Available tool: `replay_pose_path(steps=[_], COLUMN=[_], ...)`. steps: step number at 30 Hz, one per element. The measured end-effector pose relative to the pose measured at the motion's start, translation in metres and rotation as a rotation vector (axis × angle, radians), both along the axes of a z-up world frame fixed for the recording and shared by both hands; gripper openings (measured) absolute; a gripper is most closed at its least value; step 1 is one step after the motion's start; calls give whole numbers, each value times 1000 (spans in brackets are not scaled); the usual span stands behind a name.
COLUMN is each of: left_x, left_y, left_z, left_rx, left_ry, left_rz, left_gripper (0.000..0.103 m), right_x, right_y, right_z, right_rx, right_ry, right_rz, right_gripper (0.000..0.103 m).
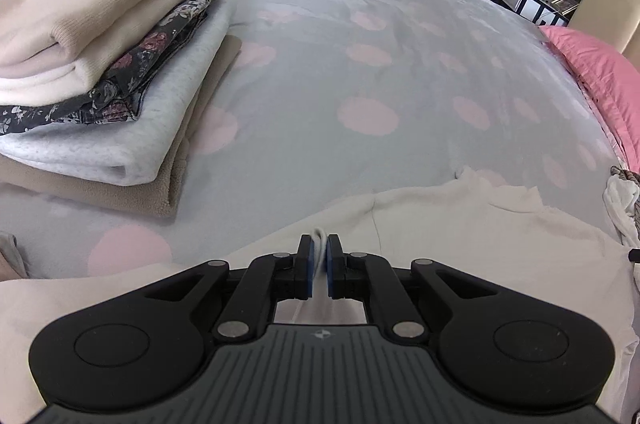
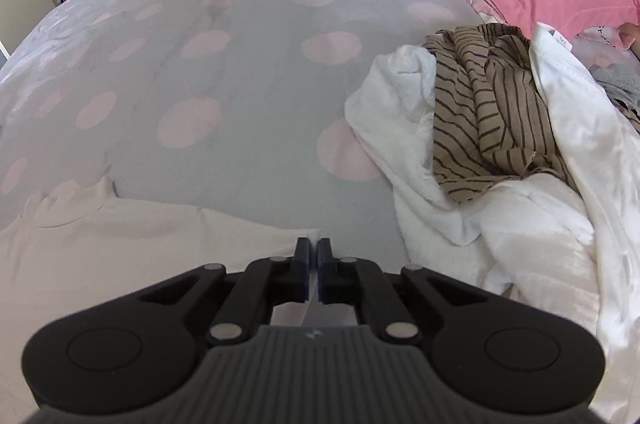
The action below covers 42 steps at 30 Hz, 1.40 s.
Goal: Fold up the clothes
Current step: 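Open the left gripper and release the cream sweater onto the bed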
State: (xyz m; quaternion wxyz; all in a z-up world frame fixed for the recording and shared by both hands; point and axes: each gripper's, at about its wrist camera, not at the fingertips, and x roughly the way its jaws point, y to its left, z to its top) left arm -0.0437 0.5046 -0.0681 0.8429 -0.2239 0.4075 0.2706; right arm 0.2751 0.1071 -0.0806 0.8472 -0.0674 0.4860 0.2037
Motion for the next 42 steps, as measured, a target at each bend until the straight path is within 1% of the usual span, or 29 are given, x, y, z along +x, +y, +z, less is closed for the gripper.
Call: replay_pose_path(steps=[4, 5, 6, 7, 8, 9, 10, 11, 14, 16, 17, 18, 19, 21, 23, 26, 28, 29, 31, 32, 34, 36, 38, 40, 42], left_x=[3, 2, 0, -1, -2, -3, -4, -4, -3, -4, -4, -4, -5, -7, -9, -10, -10, -11, -13, -14, -17, -18, -20, -22, -25], left_y=[0, 0, 1, 1, 1, 0, 0, -1, -3, -4, -5, -5, -6, -6, -6, -6, -7, -7, -7, -7, -7, -8, -11, -16, -20], left_z=[-6, -5, -4, -2, -1, 0, 1, 2, 5, 8, 9, 11, 12, 15, 16, 16, 16, 16, 15, 14, 11, 7, 2, -3, -6], left_rx=[2, 1, 0, -1, 0, 6, 12, 17, 22, 24, 26, 27, 30, 35, 36, 29, 20, 13, 0, -4, -15, -36, -59, -82, -85], left_ry=[17, 12, 7, 3, 0, 1, 2, 4, 11, 9, 8, 8, 5, -2, -8, -1, 8, 9, 12, 16, 26, 41, 52, 62, 70], left_rz=[11, 17, 23, 29, 34, 39, 44, 48, 52, 49, 47, 46, 44, 44, 45, 47, 44, 37, 22, 22, 20, 12, -9, -33, -54], left_gripper=[7, 13, 20, 23, 29, 35, 38, 40, 40, 40, 40, 40, 40, 40, 40, 40, 40, 40, 42, 44, 45, 45, 45, 46, 50], right_x=[-1, -1, -2, -6, -10, -14, -18, -22, -35, -42, -44, -46, -47, -48, -48, -54, -59, -58, -58, -59, -66, -74, -81, -88, -94], right_y=[2, 3, 2, -2, -7, -11, -16, -21, -27, -25, -24, -24, -26, -30, -30, -20, -14, -16, -21, -25, -28, -30, -31, -31, -34], right_z=[-10, -13, -14, -9, -5, -1, 2, 4, -3, -12, -16, -19, -18, -13, -16, -27, -29, -25, -15, -9, 2, 5, 1, -6, -10], right_rx=[-24, -30, -30, -14, 2, 18, 35, 54, 103, 106, 96, 91, 96, 68, 47, -33, -55, -39, -9, 3, 13, 36, 41, 3, 1], right_ry=[30, 38, 43, 45, 47, 54, 77, 103, 201, 236, 235, 234, 227, 171, 175, 152, 128, 144, 152, 145, 125, 139, 162, 167, 178], right_rz=[10, 13, 14, 10, 6, 4, 3, 2, 1, 2, -2, -7, -20, -51, -53, -15, 11, 5, -18, -30, -21, -4, 16, 9, -3], right_gripper=[5, 10, 19, 26, 33, 33, 33, 33, 41, 39, 29, 6, 4, 3, 3, 3, 4, 7, 25, 37, 36, 35, 30, 31, 31])
